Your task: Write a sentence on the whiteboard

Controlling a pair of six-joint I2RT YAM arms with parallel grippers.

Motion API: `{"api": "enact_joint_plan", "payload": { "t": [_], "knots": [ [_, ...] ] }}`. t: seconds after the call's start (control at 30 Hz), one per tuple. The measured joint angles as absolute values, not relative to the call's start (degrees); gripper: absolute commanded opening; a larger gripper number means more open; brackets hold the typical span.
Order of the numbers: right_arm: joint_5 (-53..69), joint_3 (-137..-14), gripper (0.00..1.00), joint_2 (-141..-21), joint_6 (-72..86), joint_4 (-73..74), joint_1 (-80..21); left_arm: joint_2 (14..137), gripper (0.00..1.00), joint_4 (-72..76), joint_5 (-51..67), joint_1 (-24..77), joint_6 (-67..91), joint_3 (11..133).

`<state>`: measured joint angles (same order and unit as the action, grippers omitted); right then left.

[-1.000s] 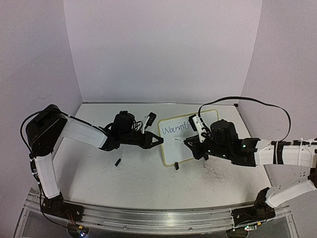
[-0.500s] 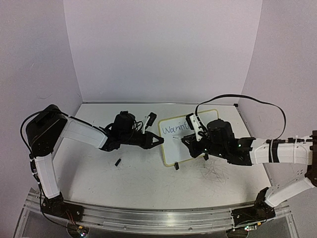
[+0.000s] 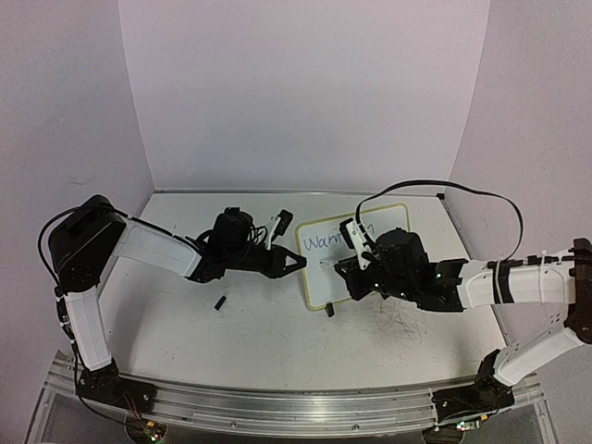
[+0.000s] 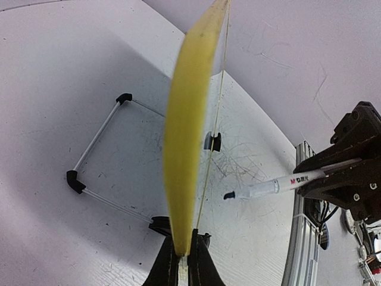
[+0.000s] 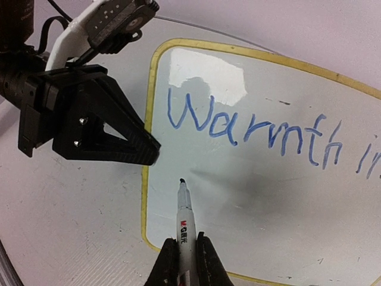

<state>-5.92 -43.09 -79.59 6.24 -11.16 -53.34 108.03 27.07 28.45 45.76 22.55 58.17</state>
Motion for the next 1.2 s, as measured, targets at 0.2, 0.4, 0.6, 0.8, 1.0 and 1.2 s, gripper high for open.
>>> {"api": "enact_joint_plan", "payload": {
  "t": [0.2, 0.4, 0.6, 0.8, 1.0, 1.2],
  "knots": [
    [-8.4, -43.5, 0.0, -80.0, 7.2, -11.2, -53.3, 108.0, 0.0, 27.1, 28.4, 45.8, 22.5, 58.2],
    [-9.2, -43.7, 0.0, -80.8, 7.6, -11.4, -53.3, 108.0, 0.0, 27.1, 28.5, 45.8, 22.5, 58.2],
    [-9.7, -44.2, 0.0, -81.9, 7.8, -11.4, -53.3, 108.0, 0.0, 27.1, 28.5, 45.8, 22.5, 58.2],
    [-9.9, -44.8, 0.0, -82.5, 7.8, -11.4, -53.3, 108.0, 0.0, 27.1, 28.5, 45.8, 22.5, 58.2],
    [-9.8, -45.0, 0.0, -82.6, 7.8, -11.5, -53.3, 108.0, 0.0, 27.1, 28.5, 45.8, 22.5, 58.2],
    [-9.5, -45.0, 0.0, -82.8, 7.8, -11.5, -53.4, 108.0, 0.0, 27.1, 28.4, 45.8, 22.5, 58.2]
  ]
}}
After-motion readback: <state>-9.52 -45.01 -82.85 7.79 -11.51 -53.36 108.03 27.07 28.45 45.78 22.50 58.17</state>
